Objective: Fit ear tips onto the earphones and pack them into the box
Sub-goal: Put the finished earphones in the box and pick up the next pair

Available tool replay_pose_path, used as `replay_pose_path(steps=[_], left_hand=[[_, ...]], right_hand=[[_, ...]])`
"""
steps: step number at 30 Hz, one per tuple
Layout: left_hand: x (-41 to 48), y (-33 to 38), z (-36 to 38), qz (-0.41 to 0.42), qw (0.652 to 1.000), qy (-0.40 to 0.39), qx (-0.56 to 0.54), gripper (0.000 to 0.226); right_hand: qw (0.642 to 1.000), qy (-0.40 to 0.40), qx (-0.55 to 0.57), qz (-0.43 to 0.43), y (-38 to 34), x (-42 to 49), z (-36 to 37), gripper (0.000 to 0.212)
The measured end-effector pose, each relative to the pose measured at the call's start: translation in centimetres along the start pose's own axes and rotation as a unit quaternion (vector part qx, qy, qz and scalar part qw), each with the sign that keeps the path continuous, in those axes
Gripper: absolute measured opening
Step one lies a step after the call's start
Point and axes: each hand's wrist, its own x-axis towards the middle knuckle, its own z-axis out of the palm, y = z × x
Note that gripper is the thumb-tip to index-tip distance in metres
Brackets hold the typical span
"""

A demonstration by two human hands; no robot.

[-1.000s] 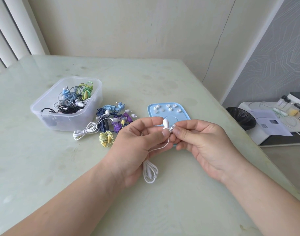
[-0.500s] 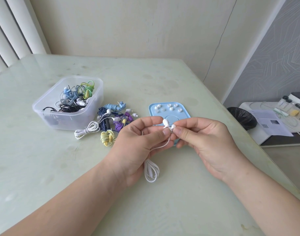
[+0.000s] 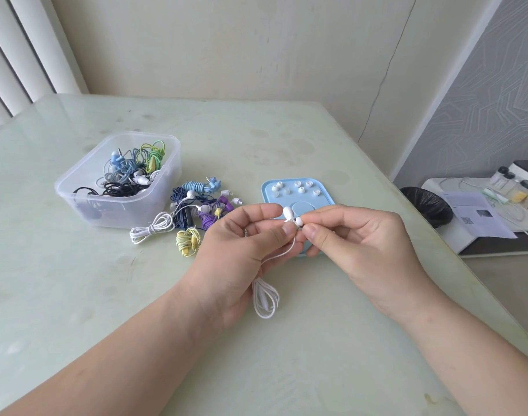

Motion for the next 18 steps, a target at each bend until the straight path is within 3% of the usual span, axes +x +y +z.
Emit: replay_pose_path(steps=[4,12,16,18], left_hand=[[0.0,-0.1,0.0,0.003,1.0,0.001,-0.001,0.027],[-0.2,0.1,0.2,0.002,0.999,-0.037,0.038,0.037],[-0.2,0.1,0.1,0.001,0.998,-0.042,0.037,0.037],[-0.3,0.2,0.1,-0.002,0.999,-0.039,0.031,0.037]], right_hand=[[0.998,0.0,-0.06,-0.025,0.0,-0.1,0.0,0.009],[0.999,0.011,0.04,0.033,-0.1,0.0,-0.4,0.006],[0.999,-0.024,-0.037,0.008,0.2,0.0,-0.7,0.012],[0.991,-0.033,-0.115,-0.058,0.4,0.2,-1.0,0.014]])
